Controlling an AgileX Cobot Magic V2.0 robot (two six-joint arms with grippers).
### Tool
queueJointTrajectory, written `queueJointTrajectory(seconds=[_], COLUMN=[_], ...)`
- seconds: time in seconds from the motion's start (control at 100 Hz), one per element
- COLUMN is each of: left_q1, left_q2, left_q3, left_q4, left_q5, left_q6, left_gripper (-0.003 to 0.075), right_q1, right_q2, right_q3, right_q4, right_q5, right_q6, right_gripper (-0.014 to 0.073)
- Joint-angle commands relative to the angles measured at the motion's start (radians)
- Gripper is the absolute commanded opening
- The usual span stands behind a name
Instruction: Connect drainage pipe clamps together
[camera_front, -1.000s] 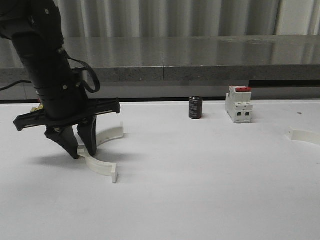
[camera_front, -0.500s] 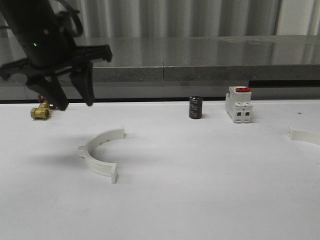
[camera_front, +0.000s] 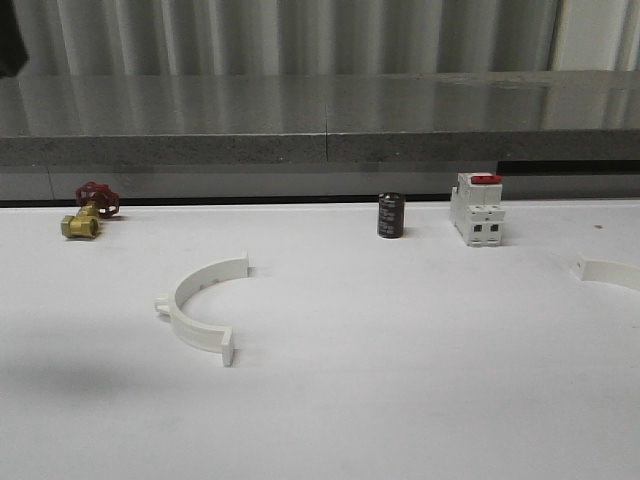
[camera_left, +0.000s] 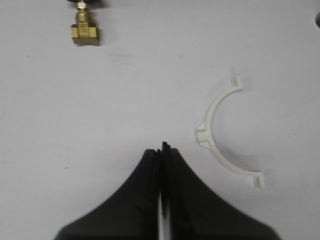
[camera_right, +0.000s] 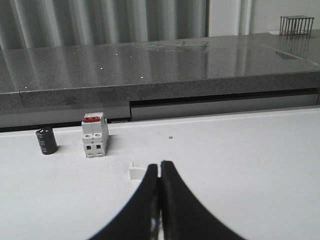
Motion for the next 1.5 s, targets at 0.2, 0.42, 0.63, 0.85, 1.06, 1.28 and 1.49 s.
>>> queueJointTrajectory(seconds=[0.2,0.42,0.63,0.85,1.06,1.28,1.49], left_q1=[0.167,0.303,0.320,0.320,0.320,0.320,0.320], left_q2=[-0.310,-0.541,-0.732,-0.918,-1.076,-1.176,-1.190], left_q3=[0.181,0.339,0.490,0.634,0.728,0.773,0.790], left_q4=[-0.008,-0.132,-0.302,-0.301,-0.294,-0.292,-0.274], left_q5=[-0.094,-0.167,-0.231,-0.314,-0.359,-0.357,-0.357], left_q6=[0.063,0.178,0.327,0.327,0.327,0.328,0.328], left_gripper=[-0.0021,-0.0021,-0.0021,-0.0021,-0.0021,-0.0021,-0.0021], right_q1=[-0.005,-0.005,-0.005,-0.004,0.001,0.003,0.003], right_q2=[-0.015,-0.015,-0.015,-0.014,0.029,0.194,0.483], right_q3=[-0.016,-0.016,-0.016,-0.069,-0.188,-0.362,-0.528], right_q4=[0.001,0.001,0.001,0.001,0.002,0.002,0.001], right_q5=[-0.077,-0.077,-0.086,-0.014,0.106,0.316,0.502], right_q6=[-0.006,-0.006,-0.006,-0.006,-0.006,-0.006,-0.006], right_gripper=[-0.0065,-0.0065,-0.0065,-0.0065,-0.0065,-0.0065,-0.0011])
